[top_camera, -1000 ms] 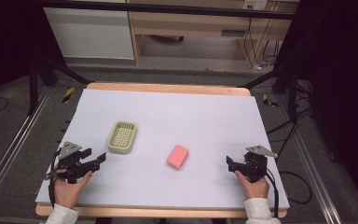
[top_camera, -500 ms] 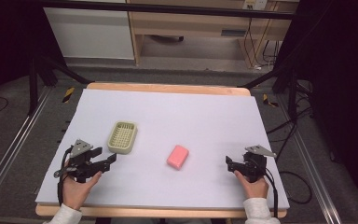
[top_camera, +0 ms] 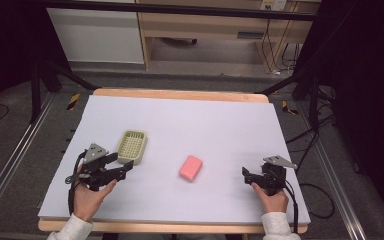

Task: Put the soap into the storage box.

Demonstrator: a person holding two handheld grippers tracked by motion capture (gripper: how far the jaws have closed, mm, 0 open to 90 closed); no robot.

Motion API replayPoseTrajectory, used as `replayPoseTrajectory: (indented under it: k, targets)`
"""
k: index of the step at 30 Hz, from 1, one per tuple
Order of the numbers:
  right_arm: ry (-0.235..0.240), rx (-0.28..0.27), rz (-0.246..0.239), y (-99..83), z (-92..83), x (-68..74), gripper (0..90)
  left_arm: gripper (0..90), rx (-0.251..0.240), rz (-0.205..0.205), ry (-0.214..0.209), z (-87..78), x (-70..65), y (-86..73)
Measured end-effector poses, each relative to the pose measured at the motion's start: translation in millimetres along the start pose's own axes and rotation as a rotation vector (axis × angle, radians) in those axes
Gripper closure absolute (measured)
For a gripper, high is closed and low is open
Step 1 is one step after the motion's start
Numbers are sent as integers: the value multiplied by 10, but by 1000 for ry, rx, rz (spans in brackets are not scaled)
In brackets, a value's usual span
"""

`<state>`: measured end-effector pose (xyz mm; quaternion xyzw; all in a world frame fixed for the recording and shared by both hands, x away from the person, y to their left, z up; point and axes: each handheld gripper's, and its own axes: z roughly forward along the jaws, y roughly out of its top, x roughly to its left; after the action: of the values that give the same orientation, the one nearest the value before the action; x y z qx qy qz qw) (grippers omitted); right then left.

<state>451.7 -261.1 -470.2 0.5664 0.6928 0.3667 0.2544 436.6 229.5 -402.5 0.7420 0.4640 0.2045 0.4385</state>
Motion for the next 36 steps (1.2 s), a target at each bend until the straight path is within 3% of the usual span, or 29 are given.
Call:
replayPoseTrajectory:
  k: [9,15,36]
  targets:
    - [5,6,-1,-1,0,14,74,335,10,25,-40,140,-191,171]
    - [3,9,0,-1,3,11,76,335,24,61,-51,222,-301,201]
    - [15,5,2,1,-2,16,75,323,78,121,-98,531,-677,364]
